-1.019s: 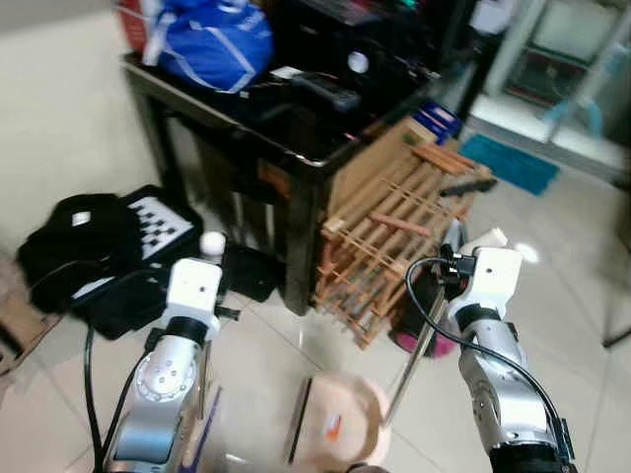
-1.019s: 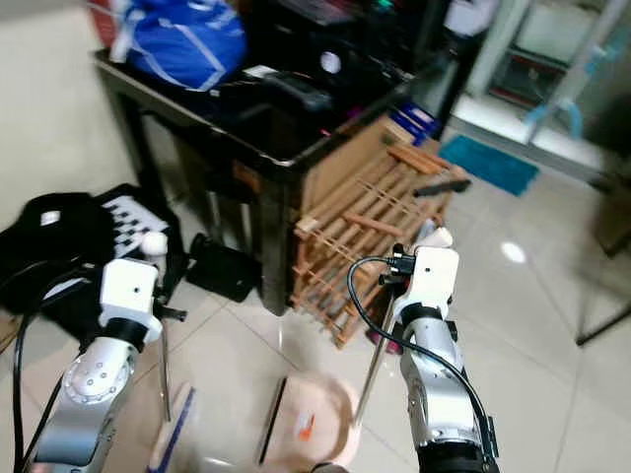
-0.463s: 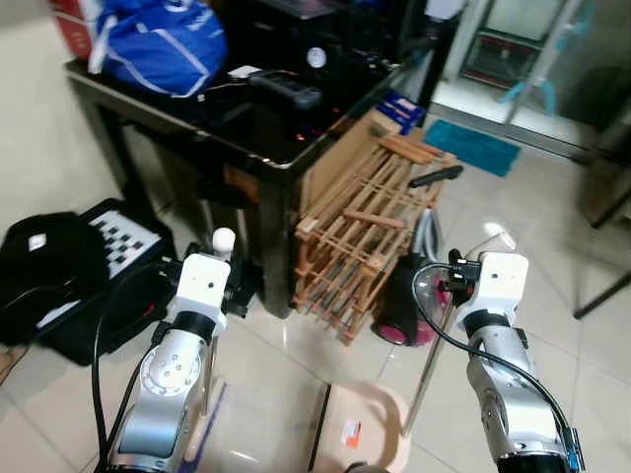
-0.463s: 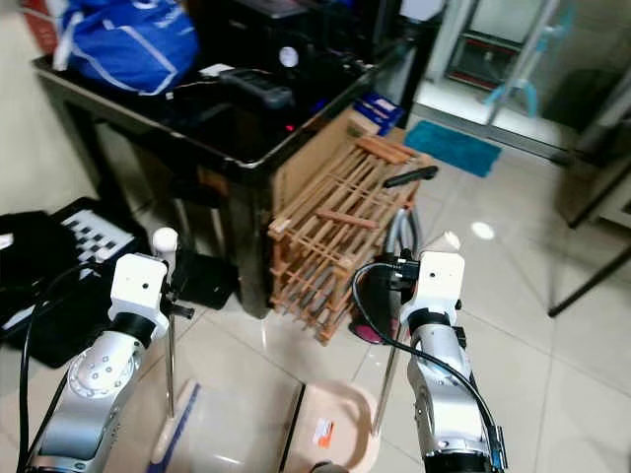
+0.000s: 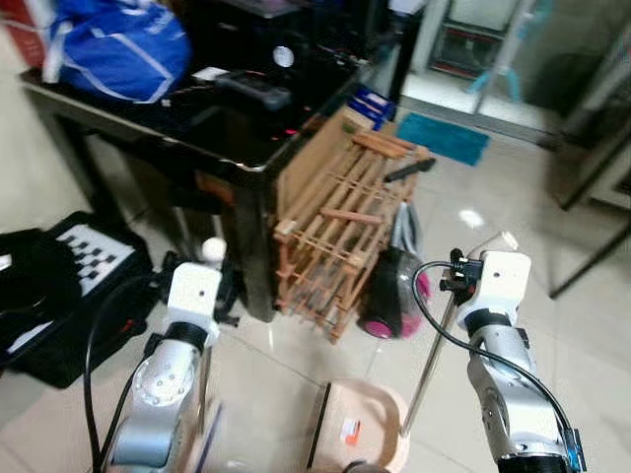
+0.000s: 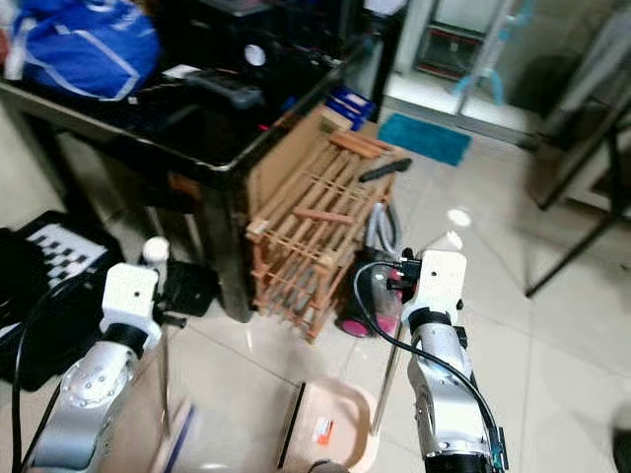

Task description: Sweep floor

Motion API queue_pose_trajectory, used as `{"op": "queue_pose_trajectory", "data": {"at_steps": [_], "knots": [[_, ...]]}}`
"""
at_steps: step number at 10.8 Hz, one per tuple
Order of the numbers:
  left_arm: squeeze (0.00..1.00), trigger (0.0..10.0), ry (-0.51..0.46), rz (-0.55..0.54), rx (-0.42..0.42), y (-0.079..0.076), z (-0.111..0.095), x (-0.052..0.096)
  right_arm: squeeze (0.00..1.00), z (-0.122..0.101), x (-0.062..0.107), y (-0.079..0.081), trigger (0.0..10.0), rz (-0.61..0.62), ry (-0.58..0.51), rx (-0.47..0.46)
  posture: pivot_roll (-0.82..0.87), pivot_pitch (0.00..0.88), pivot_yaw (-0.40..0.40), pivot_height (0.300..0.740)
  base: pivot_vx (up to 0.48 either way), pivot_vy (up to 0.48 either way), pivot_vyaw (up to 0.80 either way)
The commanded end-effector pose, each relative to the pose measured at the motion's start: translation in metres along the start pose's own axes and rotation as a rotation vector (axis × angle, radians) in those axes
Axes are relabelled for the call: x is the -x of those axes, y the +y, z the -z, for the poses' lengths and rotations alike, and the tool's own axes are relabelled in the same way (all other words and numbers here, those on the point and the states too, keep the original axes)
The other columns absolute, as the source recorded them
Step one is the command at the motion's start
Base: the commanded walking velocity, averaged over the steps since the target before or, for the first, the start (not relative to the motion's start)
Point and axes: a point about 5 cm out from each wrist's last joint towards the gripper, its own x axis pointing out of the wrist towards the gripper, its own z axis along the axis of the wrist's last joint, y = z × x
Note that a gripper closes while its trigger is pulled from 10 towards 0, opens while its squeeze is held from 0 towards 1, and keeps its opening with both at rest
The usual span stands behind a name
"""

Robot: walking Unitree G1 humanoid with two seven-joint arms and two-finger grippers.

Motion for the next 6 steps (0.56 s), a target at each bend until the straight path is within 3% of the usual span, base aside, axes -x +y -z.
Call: {"op": "queue_pose_trajectory", "data": {"at_steps": [1, 6], "knots": [[0.00, 10.0, -0.028, -0.011, -0.002, 0.0021, -0.0075, -0.0005, 0.00, -0.0071, 0.0000, -0.0035, 10.0, 0.014, -0.023, -0.003, 0.03, 0.000, -0.016, 0.740, 0.000, 0.000, -0.80], [0.00, 10.0, -0.055, 0.001, -0.009, -0.0013, -0.0150, -0.0041, 0.00, -0.0114, -0.0048, -0.0032, 10.0, 0.023, -0.028, 0.002, 0.02, 0.007, -0.011, 0.740, 0.000, 0.000, -0.80]]}}
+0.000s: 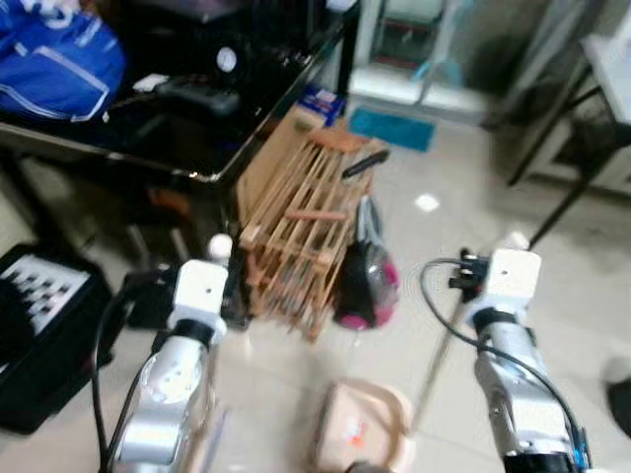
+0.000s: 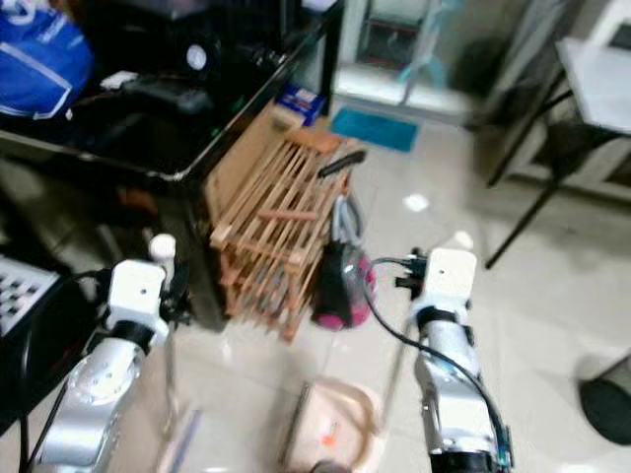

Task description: Sweep floor

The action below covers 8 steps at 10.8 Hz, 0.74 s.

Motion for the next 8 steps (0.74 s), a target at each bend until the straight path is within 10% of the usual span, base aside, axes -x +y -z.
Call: {"op": "queue_pose_trajectory", "data": {"at_steps": [1, 8], "knots": [[0.00, 10.0, -0.042, -0.006, -0.028, 0.0033, -0.0102, -0.0029, 0.00, -0.0112, -0.0032, 0.0024, 10.0, 0.000, -0.039, -0.010, 0.02, 0.006, -0.006, 0.740, 0.000, 0.000, -0.80], [0.00, 10.0, -0.050, 0.012, -0.056, 0.0006, -0.0114, -0.0070, 0.00, -0.0163, -0.0054, -0.0050, 10.0, 0.053, -0.032, -0.006, 0.01, 0.006, 0.008, 0.740, 0.000, 0.000, -0.80]]}}
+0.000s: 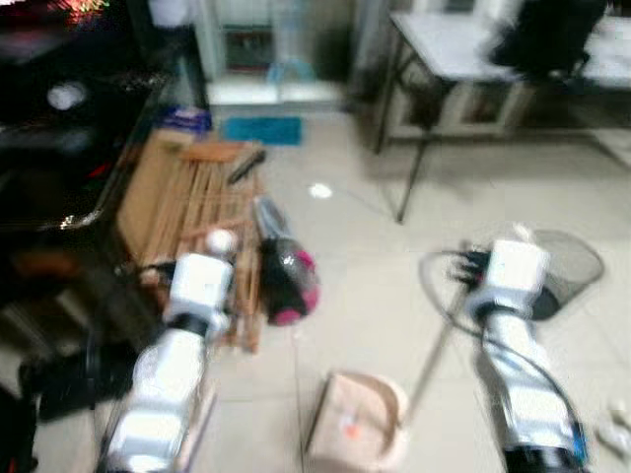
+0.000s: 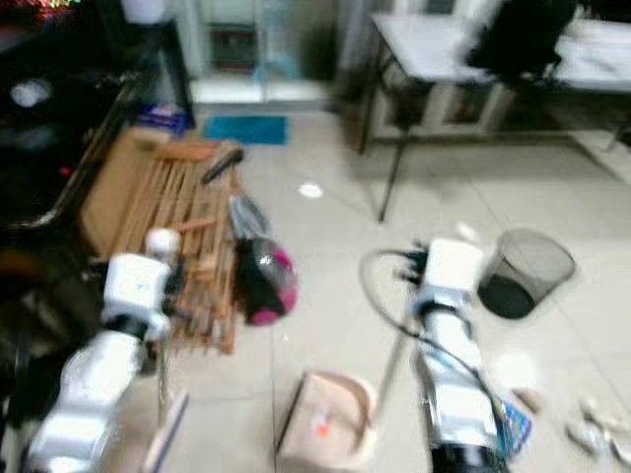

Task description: Sweep floor

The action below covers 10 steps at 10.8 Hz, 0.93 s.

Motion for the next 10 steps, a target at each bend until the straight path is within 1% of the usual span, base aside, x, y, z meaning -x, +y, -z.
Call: {"op": "queue_pose_trajectory", "data": {"at_steps": [1, 3, 4, 5, 6, 8, 10], "knots": [[0.00, 10.0, -0.032, -0.013, -0.023, 0.005, -0.006, -0.002, 0.00, -0.009, -0.002, 0.003, 10.0, -0.003, -0.031, 0.002, 0.01, 0.006, 0.009, 0.740, 0.000, 0.000, -0.80], [0.00, 10.0, -0.046, -0.005, -0.025, 0.007, -0.009, -0.006, 0.00, -0.005, 0.001, 0.003, 10.0, 0.018, -0.022, -0.001, 0.01, 0.006, 0.042, 0.740, 0.000, 0.000, -0.80], [0.00, 10.0, -0.057, 0.020, -0.032, 0.006, -0.013, -0.013, 0.00, -0.003, 0.005, 0.001, 10.0, 0.047, -0.018, -0.010, -0.01, 0.007, 0.076, 0.740, 0.000, 0.000, -0.80], [0.00, 10.0, -0.059, 0.026, -0.034, 0.006, -0.013, -0.015, 0.00, -0.003, 0.006, 0.001, 10.0, 0.054, -0.018, -0.013, -0.01, 0.007, 0.088, 0.740, 0.000, 0.000, -0.80], [0.00, 10.0, -0.066, 0.027, -0.031, 0.006, -0.016, -0.022, 0.00, -0.006, 0.011, -0.004, 10.0, 0.079, -0.039, 0.003, -0.02, 0.009, 0.096, 0.740, 0.000, 0.000, -0.80], [0.00, 10.0, -0.069, -0.005, -0.015, 0.007, -0.016, -0.023, 0.00, -0.011, 0.012, -0.004, 10.0, 0.065, -0.055, 0.024, -0.02, 0.009, 0.083, 0.740, 0.000, 0.000, -0.80], [0.00, 10.0, -0.057, -0.024, 0.015, 0.007, -0.012, -0.017, 0.00, -0.026, 0.005, 0.001, 10.0, 0.032, -0.093, 0.033, -0.01, 0.011, 0.053, 0.740, 0.000, 0.000, -0.80]]}}
